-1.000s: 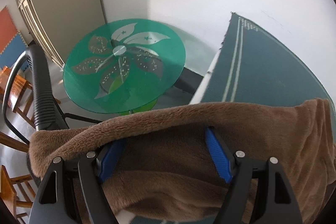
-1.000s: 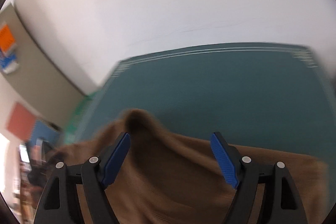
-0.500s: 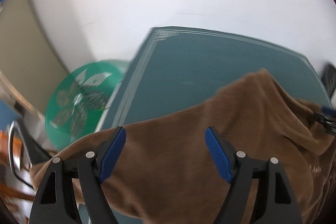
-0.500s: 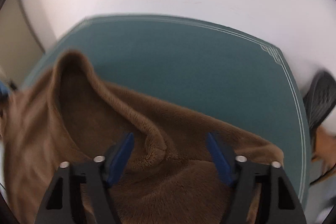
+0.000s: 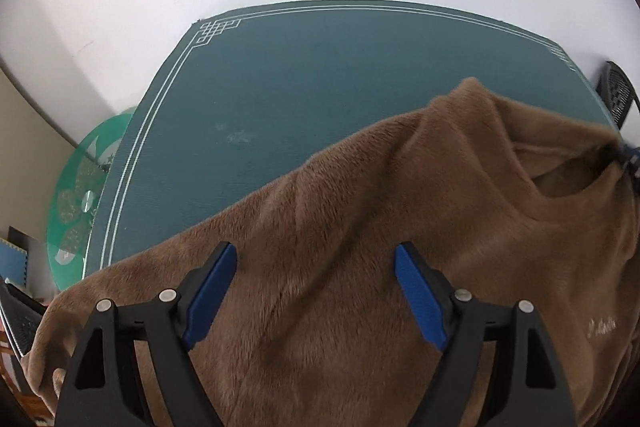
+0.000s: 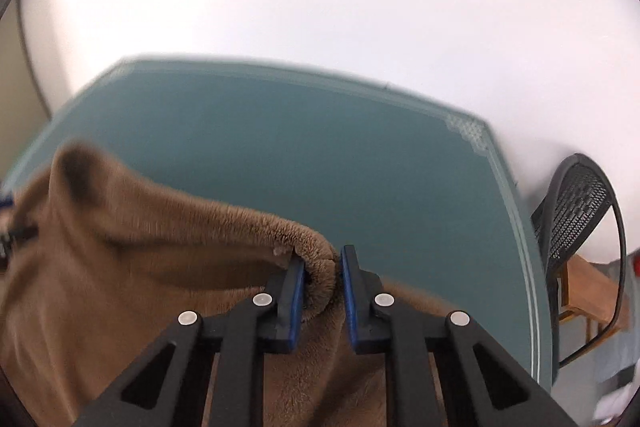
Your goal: Fold clothes
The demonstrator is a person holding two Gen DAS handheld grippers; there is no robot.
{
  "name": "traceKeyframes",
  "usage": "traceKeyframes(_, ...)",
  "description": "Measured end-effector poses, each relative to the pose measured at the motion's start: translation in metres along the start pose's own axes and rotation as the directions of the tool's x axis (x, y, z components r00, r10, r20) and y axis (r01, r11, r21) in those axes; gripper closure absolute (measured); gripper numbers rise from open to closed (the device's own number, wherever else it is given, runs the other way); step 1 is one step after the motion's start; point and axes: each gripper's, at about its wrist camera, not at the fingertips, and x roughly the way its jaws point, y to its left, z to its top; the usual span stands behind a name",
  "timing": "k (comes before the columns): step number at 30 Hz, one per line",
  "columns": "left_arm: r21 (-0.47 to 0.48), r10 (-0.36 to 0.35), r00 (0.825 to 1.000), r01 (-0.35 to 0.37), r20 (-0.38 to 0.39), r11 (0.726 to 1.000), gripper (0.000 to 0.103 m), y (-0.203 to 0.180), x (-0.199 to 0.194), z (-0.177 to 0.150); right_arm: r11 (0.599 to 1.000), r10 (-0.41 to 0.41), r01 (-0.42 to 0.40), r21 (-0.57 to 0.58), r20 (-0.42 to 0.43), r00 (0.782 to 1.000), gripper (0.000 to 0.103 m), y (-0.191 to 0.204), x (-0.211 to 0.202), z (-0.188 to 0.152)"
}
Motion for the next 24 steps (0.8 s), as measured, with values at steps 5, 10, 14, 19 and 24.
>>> traceKeyframes(5,-0.063,-0.002,1.0,0.001,-0.014,0.998,0.016,0.013,0.016,0.009,1.0,0.001,-0.001,-0.007,0.026,1.0,0.085,0.012,0.011,0.013)
traceKeyframes(10,-0.076,-0.006,1.0,0.006,0.0,0.997,0.004,0.024,0.02,0.007,0.982,0.177,-0.171,0.08,-0.077,0.981,0.081,0.002,0.045,0.005)
traceKeyframes(14,-0.041,-0.011,1.0,0.012,0.03,0.999,0.004,0.024,0.017,0.002,0.961,0.238,-0.234,0.144,-0.004,0.971,0.025,-0.032,0.021,-0.006)
traceKeyframes(19,0.05,0.007,0.99,-0.014,0.142,0.999,0.004,0.021,-0.011,0.011,0.948,0.285,-0.294,0.122,0.083,0.955,0.018,-0.085,-0.02,-0.011)
traceKeyframes(24,0.279,-0.066,0.983,0.017,0.169,0.96,0.004,0.011,-0.023,0.025,0.972,0.236,-0.235,-0.026,0.039,0.971,0.018,-0.104,-0.038,-0.016)
